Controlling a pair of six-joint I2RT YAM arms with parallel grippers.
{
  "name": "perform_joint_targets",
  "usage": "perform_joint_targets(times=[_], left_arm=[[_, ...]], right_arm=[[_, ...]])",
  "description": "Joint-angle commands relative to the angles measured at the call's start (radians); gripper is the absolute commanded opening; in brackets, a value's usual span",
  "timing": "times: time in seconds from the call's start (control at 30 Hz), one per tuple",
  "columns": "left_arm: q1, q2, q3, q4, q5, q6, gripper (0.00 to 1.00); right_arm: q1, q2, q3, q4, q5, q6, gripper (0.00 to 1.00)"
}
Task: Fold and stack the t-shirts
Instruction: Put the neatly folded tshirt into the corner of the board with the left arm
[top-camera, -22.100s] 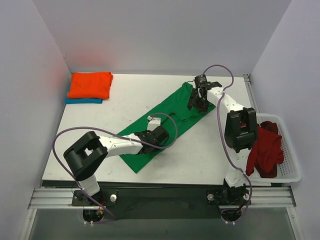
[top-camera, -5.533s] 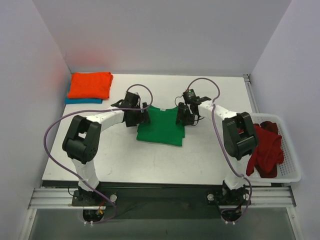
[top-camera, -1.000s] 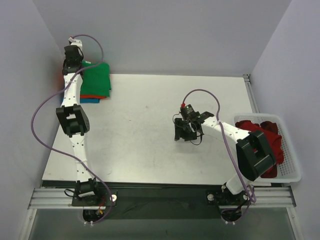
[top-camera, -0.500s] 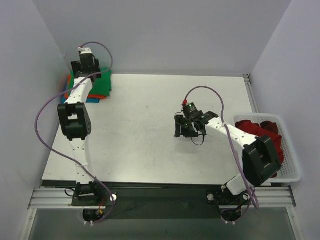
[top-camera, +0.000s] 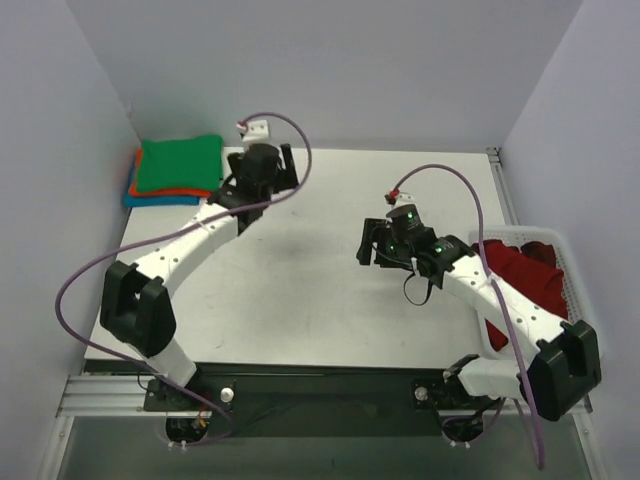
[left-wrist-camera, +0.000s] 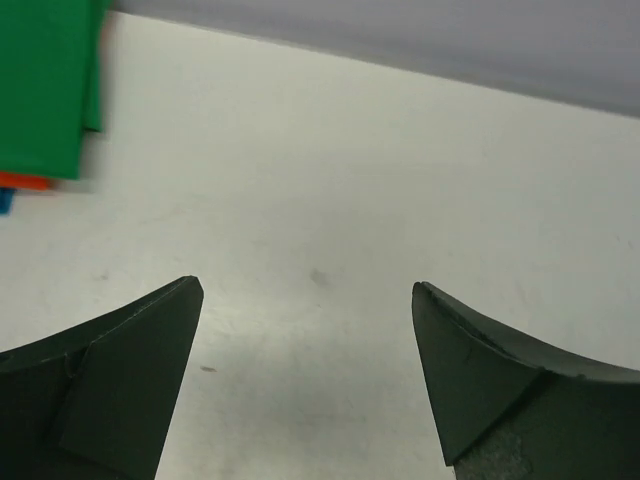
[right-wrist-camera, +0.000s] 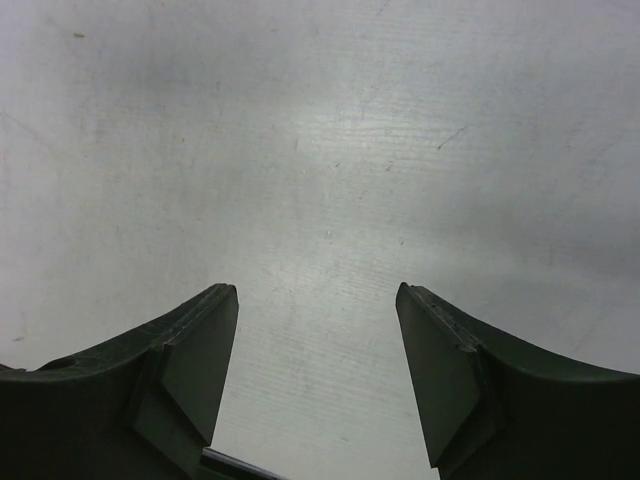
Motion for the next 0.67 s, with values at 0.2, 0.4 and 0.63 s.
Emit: perform_joint_targets(times=[0.2, 0.4, 0.63], left_arm=[[-0.405, -0.287, -0.394, -0.107, -0.067, -0.143, 0.97], [-0.439, -0.389, -0.477, -0.193, -0.012, -0.142, 0.97], [-0.437, -0.445, -0.477, -0.178, 0.025, -0.123, 0.97]], right_arm=[[-0.003, -0.274, -0.143, 0.016, 0.167, -0.008, 0.73], [-0.003, -0.4, -0.214, -0.003, 0.267, -0.001, 0.78], [-0.004, -0.382, -0.211, -0.023, 0.342, 0.01, 0.77]])
